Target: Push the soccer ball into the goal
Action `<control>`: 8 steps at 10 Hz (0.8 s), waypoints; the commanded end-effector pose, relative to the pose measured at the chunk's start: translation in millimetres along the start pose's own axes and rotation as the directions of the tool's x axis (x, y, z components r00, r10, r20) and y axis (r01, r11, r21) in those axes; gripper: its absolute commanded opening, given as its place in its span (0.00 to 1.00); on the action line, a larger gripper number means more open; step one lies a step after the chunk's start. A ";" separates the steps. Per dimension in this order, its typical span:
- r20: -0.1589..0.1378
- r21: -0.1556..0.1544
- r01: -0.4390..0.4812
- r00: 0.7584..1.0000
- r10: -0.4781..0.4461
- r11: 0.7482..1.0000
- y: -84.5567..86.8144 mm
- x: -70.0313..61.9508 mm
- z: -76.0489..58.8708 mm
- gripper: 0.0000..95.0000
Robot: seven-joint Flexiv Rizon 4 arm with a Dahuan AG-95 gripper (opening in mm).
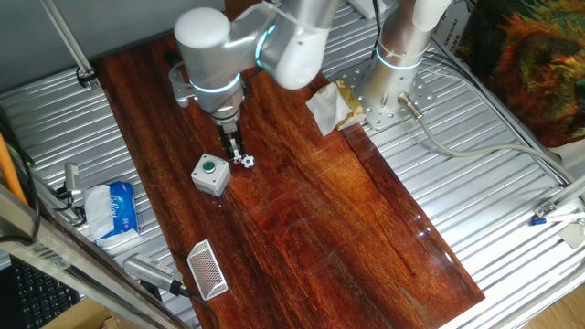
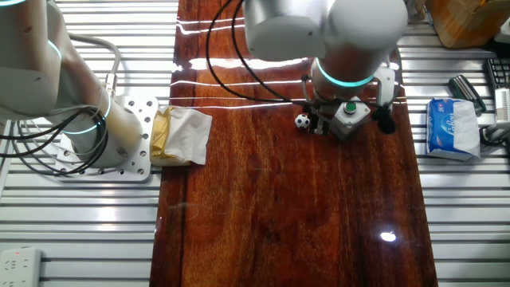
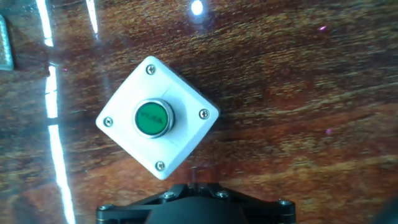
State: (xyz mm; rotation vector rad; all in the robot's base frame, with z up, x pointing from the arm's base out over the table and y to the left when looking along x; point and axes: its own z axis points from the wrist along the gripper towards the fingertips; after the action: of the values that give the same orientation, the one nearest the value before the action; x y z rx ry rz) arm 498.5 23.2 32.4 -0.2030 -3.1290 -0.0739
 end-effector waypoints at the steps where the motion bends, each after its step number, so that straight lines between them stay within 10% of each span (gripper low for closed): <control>1: -0.026 0.014 0.044 0.999 -0.044 0.999 -12.0 3.9 -12.4 0.00; 8: -0.037 0.010 0.055 0.998 -0.055 0.998 -19.9 2.3 -2.0 0.00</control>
State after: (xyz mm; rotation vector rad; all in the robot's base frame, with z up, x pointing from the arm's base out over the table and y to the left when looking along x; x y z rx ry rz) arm 493.4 2.5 32.5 -0.1145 -3.1061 -0.0503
